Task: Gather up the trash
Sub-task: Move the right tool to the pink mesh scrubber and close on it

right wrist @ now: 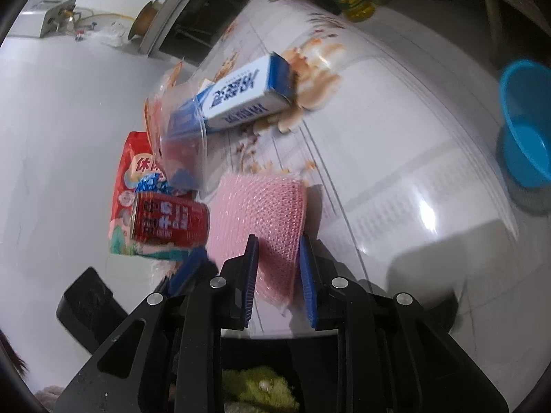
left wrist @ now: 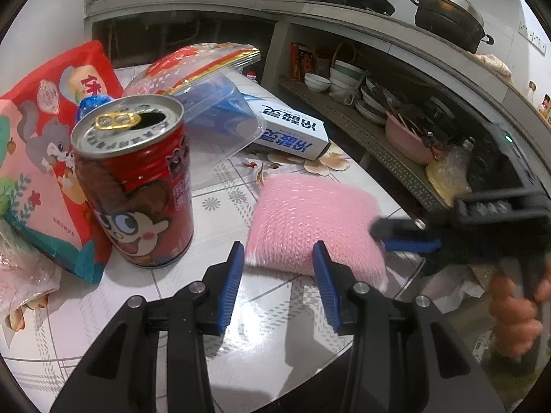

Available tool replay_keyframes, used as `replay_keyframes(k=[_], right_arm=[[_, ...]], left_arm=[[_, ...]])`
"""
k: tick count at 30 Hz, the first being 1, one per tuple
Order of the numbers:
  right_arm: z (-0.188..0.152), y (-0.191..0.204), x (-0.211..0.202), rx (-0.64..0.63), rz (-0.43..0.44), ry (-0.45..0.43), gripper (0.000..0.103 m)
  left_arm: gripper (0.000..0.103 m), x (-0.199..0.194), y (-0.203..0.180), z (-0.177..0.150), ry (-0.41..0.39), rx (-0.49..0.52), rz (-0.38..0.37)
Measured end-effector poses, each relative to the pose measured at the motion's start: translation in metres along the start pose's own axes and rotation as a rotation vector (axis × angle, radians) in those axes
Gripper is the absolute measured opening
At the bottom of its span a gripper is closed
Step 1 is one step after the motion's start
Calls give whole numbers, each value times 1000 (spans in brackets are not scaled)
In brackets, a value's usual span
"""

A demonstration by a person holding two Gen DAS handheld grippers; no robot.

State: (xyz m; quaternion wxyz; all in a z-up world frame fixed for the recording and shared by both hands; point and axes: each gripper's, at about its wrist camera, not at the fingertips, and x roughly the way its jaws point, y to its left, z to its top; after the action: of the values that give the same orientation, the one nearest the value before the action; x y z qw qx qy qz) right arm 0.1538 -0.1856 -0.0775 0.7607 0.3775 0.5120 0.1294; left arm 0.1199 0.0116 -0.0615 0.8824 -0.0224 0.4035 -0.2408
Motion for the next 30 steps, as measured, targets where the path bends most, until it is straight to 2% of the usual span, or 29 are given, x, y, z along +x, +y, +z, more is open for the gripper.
replay_keyframes(k=[5, 8, 10, 11, 14, 16, 18, 20, 25, 27, 30], right_arm=[[-13, -3, -9, -5, -17, -3, 21], [-12, 4, -22, -53, -57, -48, 28], [-11, 4, -39, -101, -76, -86, 43], [-9, 8, -45, -133, -88, -107, 47], [-5, 30, -53, -295, -144, -160, 64], [0, 50, -45, -447, -170, -153, 82], [1, 63, -30, -562, -193, -120, 88], [0, 69, -16, -643, -211, -77, 91], [-8, 75, 29, -807, -340, 23, 91], [-9, 72, 36, -817, -377, 30, 91], [-9, 66, 36, -790, -384, 24, 89]], left_arm=[[40, 5, -7, 3, -4, 14, 34], [40, 1, -9, 3, -16, 17, 54], [42, -6, -8, 1, -27, 20, 63], [43, -10, -7, 0, -35, 19, 67], [46, -22, -2, -4, -57, 5, 74], [47, -29, 4, -7, -60, -17, 67], [47, -36, 10, -11, -59, -41, 59], [47, -45, 19, -15, -60, -59, 66], [51, -76, 45, -21, -97, -84, 135], [53, -88, 55, -22, -121, -80, 183], [56, -103, 76, -24, -144, -88, 259]])
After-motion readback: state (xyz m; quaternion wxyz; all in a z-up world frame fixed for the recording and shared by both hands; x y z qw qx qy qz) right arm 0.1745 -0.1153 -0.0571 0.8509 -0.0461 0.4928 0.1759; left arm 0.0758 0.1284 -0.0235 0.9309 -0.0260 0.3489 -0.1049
